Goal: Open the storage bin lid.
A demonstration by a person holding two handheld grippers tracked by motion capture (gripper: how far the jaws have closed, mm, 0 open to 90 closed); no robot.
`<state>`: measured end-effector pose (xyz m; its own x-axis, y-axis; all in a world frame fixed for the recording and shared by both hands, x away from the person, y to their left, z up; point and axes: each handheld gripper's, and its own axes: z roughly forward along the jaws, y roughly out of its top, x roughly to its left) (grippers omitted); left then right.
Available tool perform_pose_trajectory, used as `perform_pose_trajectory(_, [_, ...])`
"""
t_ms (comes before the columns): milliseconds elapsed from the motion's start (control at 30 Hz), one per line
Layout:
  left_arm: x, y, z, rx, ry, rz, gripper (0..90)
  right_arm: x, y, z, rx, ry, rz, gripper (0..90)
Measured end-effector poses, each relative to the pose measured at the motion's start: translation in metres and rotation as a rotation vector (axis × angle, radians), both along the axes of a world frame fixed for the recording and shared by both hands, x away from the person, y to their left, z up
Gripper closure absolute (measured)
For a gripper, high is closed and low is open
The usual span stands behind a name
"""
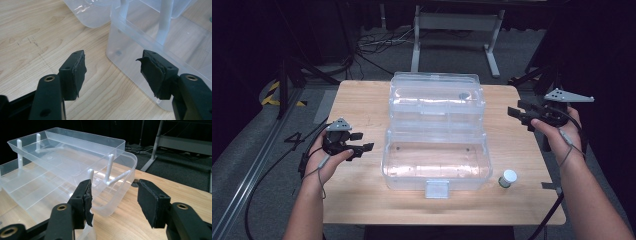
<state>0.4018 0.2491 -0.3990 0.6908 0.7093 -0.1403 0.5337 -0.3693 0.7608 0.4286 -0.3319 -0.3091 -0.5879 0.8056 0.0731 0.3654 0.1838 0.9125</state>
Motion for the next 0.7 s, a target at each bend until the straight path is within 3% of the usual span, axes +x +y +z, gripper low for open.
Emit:
perform_pose_trajectory(333, [-0.002,0.0,-0.001,0.006,0.011,-0.008,37.4,-0.012,-0.003,-0.005,-0.044,0.017,0.028,44.2])
perform_pose_trajectory(700, [-0.006,0.003,-0.002,0.005,0.019,-0.003,37.3,-0.021,-0.003,-0.015,-0.047,0.047,0.07,41.6])
